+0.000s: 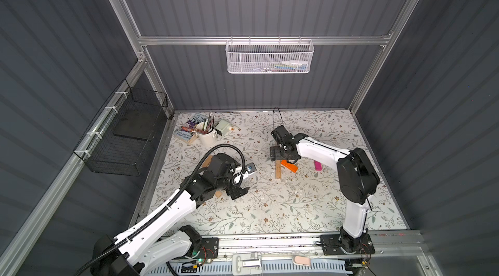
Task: Assemble the letter k with building blocks
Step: Adjust the building block at the center of the board, then pick up the building block from the center of the board.
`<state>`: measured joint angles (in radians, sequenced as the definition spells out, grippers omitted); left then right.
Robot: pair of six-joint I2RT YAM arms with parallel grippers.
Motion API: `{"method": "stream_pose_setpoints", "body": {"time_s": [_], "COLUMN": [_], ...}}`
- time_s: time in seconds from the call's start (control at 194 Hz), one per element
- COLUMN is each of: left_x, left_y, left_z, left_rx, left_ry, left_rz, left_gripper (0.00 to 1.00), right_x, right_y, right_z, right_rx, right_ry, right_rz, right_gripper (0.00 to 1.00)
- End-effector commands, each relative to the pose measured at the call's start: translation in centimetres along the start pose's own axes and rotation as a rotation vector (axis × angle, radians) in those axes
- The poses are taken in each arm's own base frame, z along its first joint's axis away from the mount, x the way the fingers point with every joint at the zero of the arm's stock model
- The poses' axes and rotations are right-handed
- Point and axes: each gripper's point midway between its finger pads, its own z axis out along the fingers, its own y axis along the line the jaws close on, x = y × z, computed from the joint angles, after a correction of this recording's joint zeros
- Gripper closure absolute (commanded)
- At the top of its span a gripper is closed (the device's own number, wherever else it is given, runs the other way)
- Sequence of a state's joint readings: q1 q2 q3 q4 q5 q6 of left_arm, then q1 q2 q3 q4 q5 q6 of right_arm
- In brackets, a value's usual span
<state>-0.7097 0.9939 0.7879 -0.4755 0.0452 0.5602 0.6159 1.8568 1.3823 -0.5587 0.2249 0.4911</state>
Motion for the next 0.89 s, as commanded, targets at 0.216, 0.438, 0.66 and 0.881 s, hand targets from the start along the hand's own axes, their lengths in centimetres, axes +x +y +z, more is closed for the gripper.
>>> {"method": "stream_pose_setpoints", "body": {"time_s": [0.216,0.438,0.66,0.881], "left_x": [1.9,5.9,12.5,17.0], "left_y": [6.6,10.5,12.4,12.6], "left_z": [0.0,0.4,1.8,3.5], "left_rx": [-0.339,-0.550,-0.581,-0.585], "left_ry": [0.057,0.189,0.295,0.451], "left_rz": [-0.348,-0.805,-1.201,-1.372], "left_gripper": [0.04,0.14,0.32,0.45], "right_x": [-3.5,-1.8,0.1,1.6], "right_y": [-2.1,-2.6,0.5,3.7], "right_z": [-13.4,-20.4,-21.0,-19.8], "right_rx": [-0.192,-0.390,-0.568,-0.686], "right_ry": [-0.429,-0.604,-0.486,-0.320], "right_rz": [0.091,0.073,0.006,-0.067], "right_gripper": [0.01,0.01,0.01,0.01]}}
